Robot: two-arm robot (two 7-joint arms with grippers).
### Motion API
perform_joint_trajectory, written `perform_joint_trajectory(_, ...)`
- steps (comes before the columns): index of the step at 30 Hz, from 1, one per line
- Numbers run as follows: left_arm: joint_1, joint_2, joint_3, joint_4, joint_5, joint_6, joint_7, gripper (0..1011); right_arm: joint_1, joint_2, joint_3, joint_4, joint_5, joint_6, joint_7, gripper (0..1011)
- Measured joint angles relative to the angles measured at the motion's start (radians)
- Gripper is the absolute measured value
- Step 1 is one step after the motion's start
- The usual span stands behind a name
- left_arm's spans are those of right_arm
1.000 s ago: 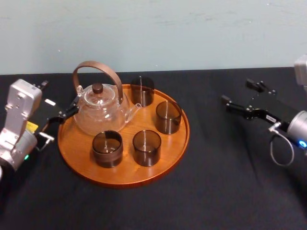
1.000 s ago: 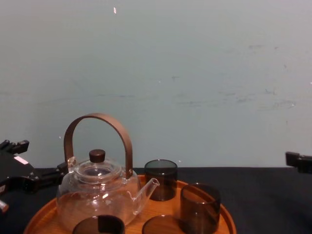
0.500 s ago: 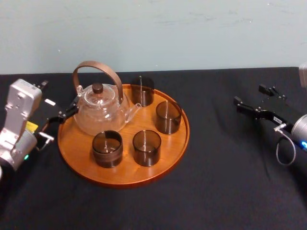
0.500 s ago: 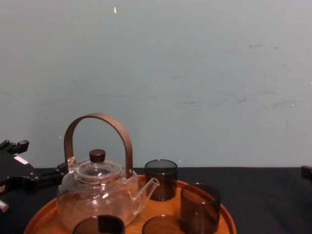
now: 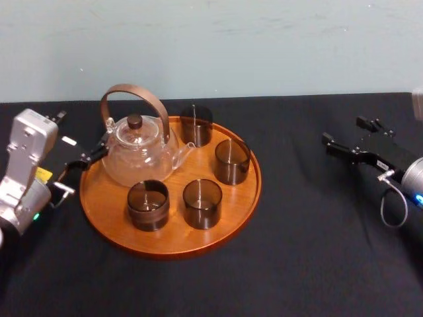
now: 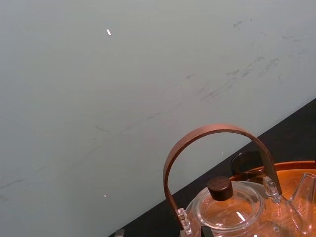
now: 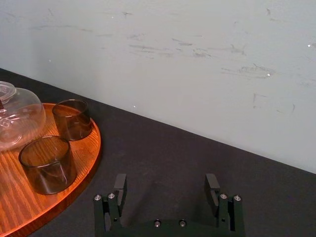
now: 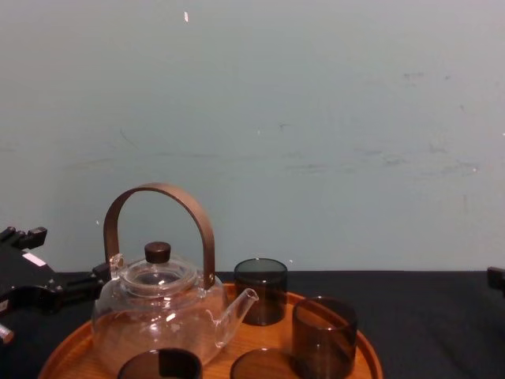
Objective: Pick up the glass from the table and place it on the tray.
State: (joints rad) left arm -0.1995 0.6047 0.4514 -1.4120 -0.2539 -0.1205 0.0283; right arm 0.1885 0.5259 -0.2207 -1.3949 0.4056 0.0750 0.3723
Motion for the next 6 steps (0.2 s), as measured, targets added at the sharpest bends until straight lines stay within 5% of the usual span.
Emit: perform_joint_trajectory(6, 0.000, 0.000, 0.000, 0.000, 0.000, 0.000, 0.000, 1001, 0.000, 0.000, 0.000, -0.001, 0.001, 0.000, 0.000, 1002)
